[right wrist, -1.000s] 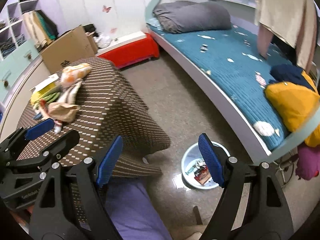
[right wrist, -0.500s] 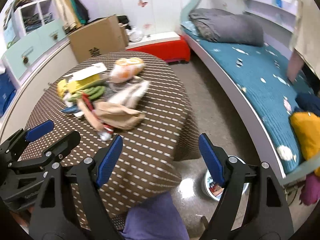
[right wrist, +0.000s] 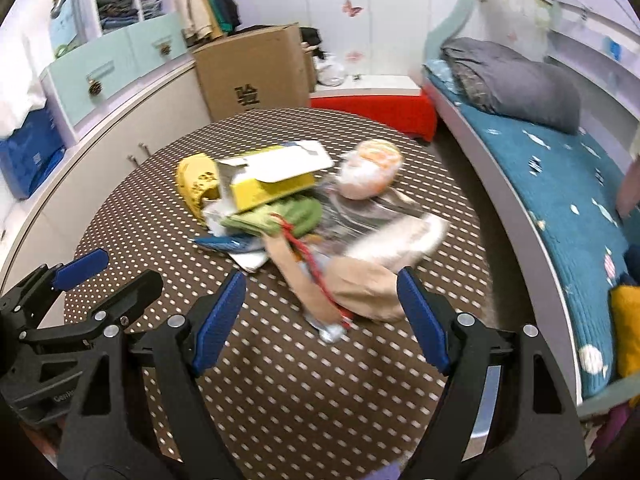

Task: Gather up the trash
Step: 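Grasp the green cloth with the right tool while the left tool approaches the yellow bag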

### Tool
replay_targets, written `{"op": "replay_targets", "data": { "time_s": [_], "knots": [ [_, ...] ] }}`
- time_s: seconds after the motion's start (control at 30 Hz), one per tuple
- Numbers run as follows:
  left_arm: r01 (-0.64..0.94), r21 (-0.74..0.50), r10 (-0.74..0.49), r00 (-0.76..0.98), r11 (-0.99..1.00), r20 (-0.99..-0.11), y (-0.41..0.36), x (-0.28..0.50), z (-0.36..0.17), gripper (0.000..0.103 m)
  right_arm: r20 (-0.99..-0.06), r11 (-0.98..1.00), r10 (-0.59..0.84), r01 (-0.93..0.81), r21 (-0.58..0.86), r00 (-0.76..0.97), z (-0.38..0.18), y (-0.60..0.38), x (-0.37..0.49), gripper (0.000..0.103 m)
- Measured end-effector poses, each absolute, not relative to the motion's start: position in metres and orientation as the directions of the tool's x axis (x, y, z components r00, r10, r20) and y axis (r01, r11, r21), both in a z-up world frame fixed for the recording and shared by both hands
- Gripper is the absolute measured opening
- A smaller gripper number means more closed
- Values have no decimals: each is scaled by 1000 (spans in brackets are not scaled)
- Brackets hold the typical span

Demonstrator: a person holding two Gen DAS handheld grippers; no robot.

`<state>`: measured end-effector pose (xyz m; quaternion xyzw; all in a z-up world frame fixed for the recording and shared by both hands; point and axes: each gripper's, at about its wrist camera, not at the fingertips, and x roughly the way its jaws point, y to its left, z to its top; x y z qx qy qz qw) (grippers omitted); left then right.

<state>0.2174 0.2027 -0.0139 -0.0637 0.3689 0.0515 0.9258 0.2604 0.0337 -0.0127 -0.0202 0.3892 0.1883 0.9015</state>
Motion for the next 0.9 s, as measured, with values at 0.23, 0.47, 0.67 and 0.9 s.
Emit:
{"op": "replay_targets", "data": {
  "time_s": [0.23, 0.47, 0.67, 0.9],
  "knots": [
    [-209, -98, 80, 706, 973, -704, 232, 227, -19, 83, -753, 911, 320, -404, 78, 575, -29, 80, 294, 73],
    [-239, -104, 90, 682, 965, -725, 245, 239, -28, 83, -783, 911, 322, -399, 104, 533, -47, 94, 326, 35],
    [-241, -108, 85, 667, 964, -740, 248, 248, -34, 83, -736, 904, 358, -409, 122, 574, -35, 80, 314, 11],
    [-230, -128, 64, 677, 965, -733, 247, 257, -30, 83, -678, 893, 403, -426, 145, 614, -3, 54, 292, 11]
  ]
}}
